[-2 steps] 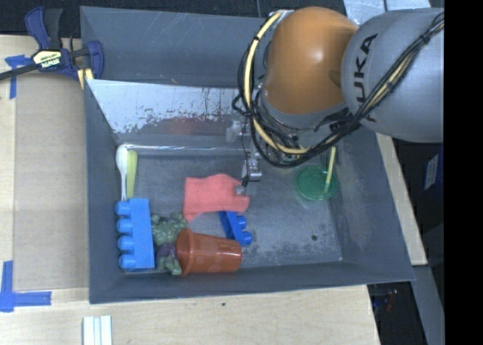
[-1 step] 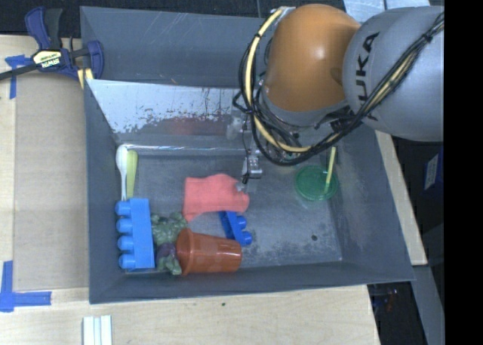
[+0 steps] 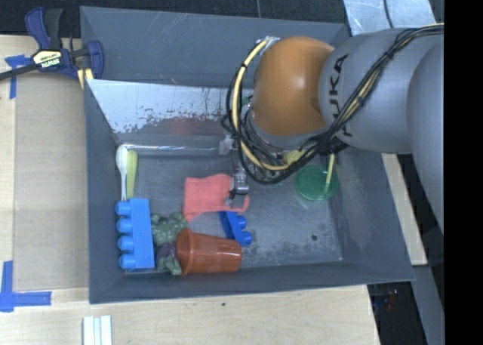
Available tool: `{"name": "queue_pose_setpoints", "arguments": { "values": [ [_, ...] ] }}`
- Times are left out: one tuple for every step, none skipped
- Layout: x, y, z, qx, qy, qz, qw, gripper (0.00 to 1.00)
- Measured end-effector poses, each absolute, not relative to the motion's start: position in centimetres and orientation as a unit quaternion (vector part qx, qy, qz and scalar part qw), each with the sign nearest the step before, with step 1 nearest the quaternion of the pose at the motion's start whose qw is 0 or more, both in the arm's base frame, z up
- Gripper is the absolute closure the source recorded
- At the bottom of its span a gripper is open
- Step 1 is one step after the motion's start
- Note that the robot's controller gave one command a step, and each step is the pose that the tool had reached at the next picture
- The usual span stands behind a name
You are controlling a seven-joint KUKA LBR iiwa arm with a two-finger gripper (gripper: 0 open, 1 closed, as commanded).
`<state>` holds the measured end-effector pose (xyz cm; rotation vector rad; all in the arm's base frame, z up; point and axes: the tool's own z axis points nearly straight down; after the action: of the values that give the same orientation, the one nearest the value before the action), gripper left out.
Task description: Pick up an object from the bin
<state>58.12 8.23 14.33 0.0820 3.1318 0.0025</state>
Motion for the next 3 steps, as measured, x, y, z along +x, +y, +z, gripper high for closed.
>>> {"name": "queue_pose_setpoints", "arguments": {
  "values": [
    [56.3,9.1,10.0,-0.022,1.000,0.001,0.007,0.00],
    [58.3,7.3,7.2,-0.010,1.000,0.001,0.007,1.00],
    [58.3,7.3,7.2,-0.009,1.000,0.001,0.007,1.00]
  ]
}}
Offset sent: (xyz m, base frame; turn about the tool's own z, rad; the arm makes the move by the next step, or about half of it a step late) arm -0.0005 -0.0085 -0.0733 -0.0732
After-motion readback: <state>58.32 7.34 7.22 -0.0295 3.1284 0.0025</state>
